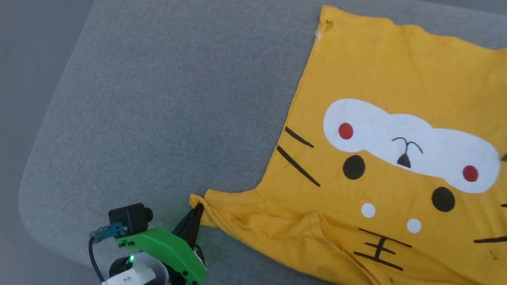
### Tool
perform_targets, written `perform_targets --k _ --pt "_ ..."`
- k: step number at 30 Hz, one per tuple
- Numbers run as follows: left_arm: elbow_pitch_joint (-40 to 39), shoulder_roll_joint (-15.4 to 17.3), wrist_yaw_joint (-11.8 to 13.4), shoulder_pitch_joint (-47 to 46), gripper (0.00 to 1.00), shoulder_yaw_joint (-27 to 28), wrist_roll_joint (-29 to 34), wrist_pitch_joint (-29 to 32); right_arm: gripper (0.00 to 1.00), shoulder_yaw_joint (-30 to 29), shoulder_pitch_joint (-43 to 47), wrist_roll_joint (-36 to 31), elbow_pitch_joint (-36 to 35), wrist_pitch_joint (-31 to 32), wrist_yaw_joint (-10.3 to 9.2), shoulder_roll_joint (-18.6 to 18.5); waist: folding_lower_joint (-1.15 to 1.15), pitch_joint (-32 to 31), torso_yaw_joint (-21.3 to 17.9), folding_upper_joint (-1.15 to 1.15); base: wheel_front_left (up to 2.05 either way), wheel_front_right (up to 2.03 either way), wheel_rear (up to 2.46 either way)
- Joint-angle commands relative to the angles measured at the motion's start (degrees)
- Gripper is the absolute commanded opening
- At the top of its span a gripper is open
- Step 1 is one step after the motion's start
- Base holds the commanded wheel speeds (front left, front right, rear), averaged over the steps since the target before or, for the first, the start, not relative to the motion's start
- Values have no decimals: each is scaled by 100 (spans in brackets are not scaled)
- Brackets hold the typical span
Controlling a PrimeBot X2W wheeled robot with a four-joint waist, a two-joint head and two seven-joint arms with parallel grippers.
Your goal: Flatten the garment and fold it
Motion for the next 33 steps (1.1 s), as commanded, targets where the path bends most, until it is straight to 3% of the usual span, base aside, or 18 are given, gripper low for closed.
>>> perform_targets --k 1,3,4,5,6,7,8,9,13,15,21,25,29,33 --pt "3 -36 -16 -113 0 -7 13 -37 100 -51 -87 -144 -66 193 -9 41 0 435 332 0 0 0 0" --pt "22 -46 -20 -121 0 -13 -11 -67 100 -153 -101 -346 -189 558 -9 116 0 491 336 0 0 0 0" --pt "36 -49 -22 -122 0 -18 -19 -77 95 -211 -92 -458 -266 766 -9 154 0 505 333 0 0 0 0" --pt "45 -50 -24 -122 0 -19 -25 -85 78 -247 -79 -552 -338 929 -9 172 0 516 328 0 0 0 0" --pt "54 -51 -27 -124 0 -17 -33 -96 46 -275 -64 -647 -433 1098 -9 185 0 528 320 0 0 0 0" --pt "62 -51 -28 -126 0 -16 -37 -102 36 -292 -47 -712 -515 1208 -9 192 0 531 312 0 0 0 0" --pt "75 -50 -27 -128 0 -14 -40 -109 14 -291 -14 -768 -623 1316 -9 201 0 527 300 0 0 0 0" --pt "88 -49 -23 -129 0 -11 -41 -116 1 -279 23 -785 -708 1358 -9 203 0 512 286 0 0 0 0" --pt "149 -39 -16 -131 0 -5 -48 -131 0 -306 233 -675 -1074 1043 -9 209 0 407 216 0 0 0 0" --pt "184 -33 -15 -119 0 2 -57 -142 0 -254 443 -530 -1242 513 -9 206 0 297 166 0 0 0 0" --pt "247 63 30 46 0 91 -86 -133 0 71 1565 41 -1364 -2124 -9 87 0 -328 -111 0 0 0 0" --pt "193 186 130 260 0 197 -81 -68 0 -93 2287 262 -1345 -3503 -9 265 0 -848 -392 0 0 0 0" --pt "107 298 223 482 0 260 -80 49 0 -474 2999 299 -1402 -3969 -9 560 0 -1263 -658 0 0 0 0" --pt "1 375 306 663 0 308 -93 150 0 -960 3740 222 -1586 -3492 -9 926 0 -1561 -887 0 0 0 0"
